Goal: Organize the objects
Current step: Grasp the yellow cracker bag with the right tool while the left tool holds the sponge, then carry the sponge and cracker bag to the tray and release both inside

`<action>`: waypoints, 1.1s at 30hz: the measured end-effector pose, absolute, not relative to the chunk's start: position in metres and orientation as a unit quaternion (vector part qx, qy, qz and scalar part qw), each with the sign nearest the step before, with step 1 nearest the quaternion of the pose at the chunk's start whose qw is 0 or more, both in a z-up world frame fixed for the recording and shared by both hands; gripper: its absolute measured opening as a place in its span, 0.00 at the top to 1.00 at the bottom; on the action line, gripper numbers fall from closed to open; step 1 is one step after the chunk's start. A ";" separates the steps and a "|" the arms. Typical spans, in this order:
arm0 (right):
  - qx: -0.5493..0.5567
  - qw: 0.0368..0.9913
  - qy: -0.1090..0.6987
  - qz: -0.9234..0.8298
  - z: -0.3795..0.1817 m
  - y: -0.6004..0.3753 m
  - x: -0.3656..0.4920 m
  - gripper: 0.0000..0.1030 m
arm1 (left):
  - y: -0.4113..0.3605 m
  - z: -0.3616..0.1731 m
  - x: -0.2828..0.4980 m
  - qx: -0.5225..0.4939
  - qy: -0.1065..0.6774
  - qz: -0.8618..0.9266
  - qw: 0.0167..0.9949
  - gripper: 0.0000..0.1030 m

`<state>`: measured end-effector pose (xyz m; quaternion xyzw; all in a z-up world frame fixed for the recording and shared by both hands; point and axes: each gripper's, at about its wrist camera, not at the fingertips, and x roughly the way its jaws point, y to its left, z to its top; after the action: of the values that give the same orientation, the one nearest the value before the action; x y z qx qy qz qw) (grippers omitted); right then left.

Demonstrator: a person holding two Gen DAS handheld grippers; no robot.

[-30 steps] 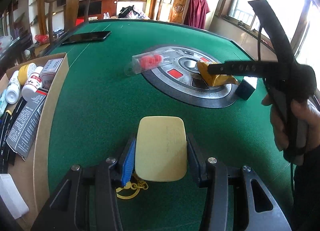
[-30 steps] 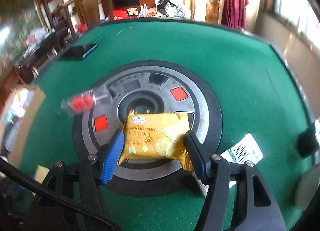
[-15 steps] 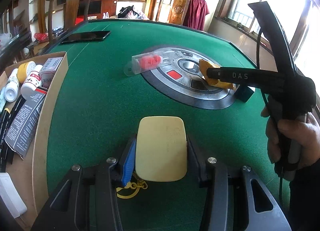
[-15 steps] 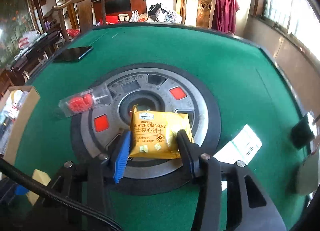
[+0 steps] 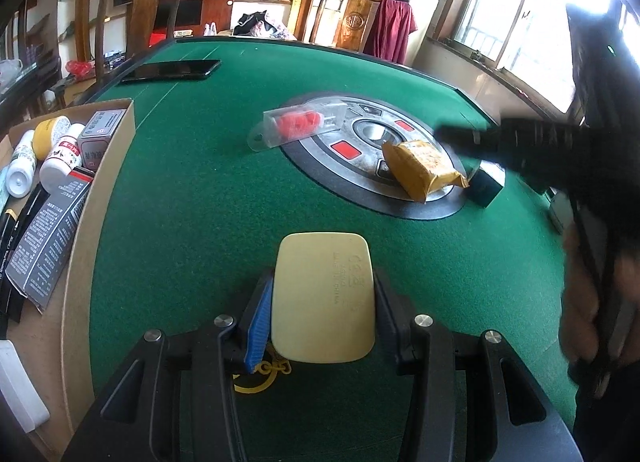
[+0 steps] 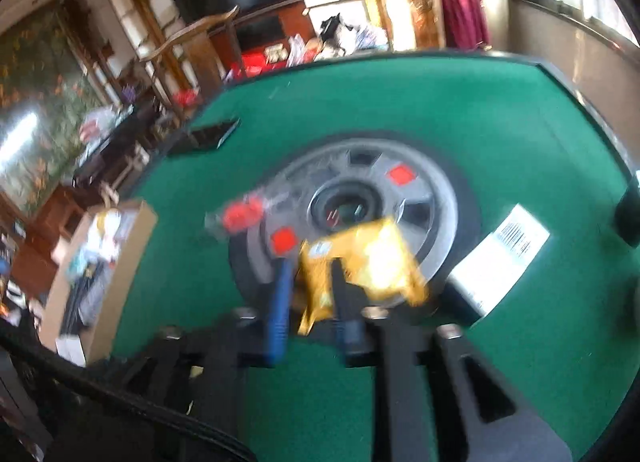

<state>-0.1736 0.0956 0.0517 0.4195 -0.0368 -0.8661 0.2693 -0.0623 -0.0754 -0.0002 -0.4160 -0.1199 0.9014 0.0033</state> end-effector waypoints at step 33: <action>0.438 0.261 0.130 -0.850 0.009 0.039 -0.170 0.44 | -0.075 0.000 -0.060 -0.418 -0.118 0.901 0.005 0.61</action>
<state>-0.1701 0.0387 0.0088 0.4377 0.1303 -0.8503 0.2615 -0.0602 -0.0748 0.0002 -0.4184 -0.1176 0.9006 0.0053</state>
